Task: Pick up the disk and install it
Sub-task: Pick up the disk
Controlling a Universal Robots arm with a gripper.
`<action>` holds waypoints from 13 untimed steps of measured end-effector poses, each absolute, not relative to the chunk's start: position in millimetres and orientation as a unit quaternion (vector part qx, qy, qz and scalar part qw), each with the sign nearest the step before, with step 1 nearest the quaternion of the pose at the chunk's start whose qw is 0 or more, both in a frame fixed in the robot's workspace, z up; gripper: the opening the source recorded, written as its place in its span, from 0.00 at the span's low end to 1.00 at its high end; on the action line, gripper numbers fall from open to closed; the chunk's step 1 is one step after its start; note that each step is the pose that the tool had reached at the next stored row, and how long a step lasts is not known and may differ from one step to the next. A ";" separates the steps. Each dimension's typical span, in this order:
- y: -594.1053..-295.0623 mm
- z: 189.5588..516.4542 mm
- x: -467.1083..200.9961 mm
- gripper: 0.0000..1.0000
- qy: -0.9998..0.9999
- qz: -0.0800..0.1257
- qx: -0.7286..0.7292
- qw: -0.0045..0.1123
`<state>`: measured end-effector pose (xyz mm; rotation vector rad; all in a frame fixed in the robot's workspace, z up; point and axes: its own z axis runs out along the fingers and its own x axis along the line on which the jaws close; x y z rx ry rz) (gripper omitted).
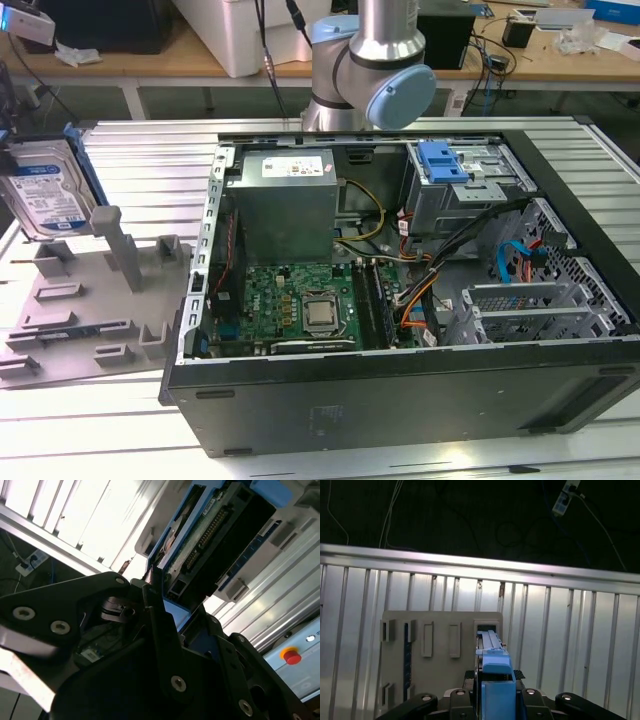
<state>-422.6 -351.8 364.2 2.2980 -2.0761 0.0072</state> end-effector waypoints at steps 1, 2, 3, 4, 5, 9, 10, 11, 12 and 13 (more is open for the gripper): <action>-351.8 365.5 -422.6 0.37 -0.670 0.002 0.742 0.022; -351.8 368.2 -422.6 0.37 -0.670 0.002 0.742 0.022; -351.8 370.7 -422.6 0.37 -0.670 0.002 0.742 0.022; -351.8 373.1 -422.6 0.37 -0.670 0.002 0.742 0.022; -351.8 375.4 -422.6 0.37 -0.670 0.002 0.742 0.022; -351.8 381.7 -422.6 0.37 -0.670 0.002 0.742 0.022; -351.8 386.0 -422.6 0.37 -0.670 0.002 0.742 0.022; -351.8 388.8 -422.6 0.37 -0.670 0.002 0.742 0.022; -351.8 391.3 -422.6 0.37 -0.670 0.002 0.742 0.022; -351.8 392.9 -422.6 0.37 -0.670 0.002 0.742 0.022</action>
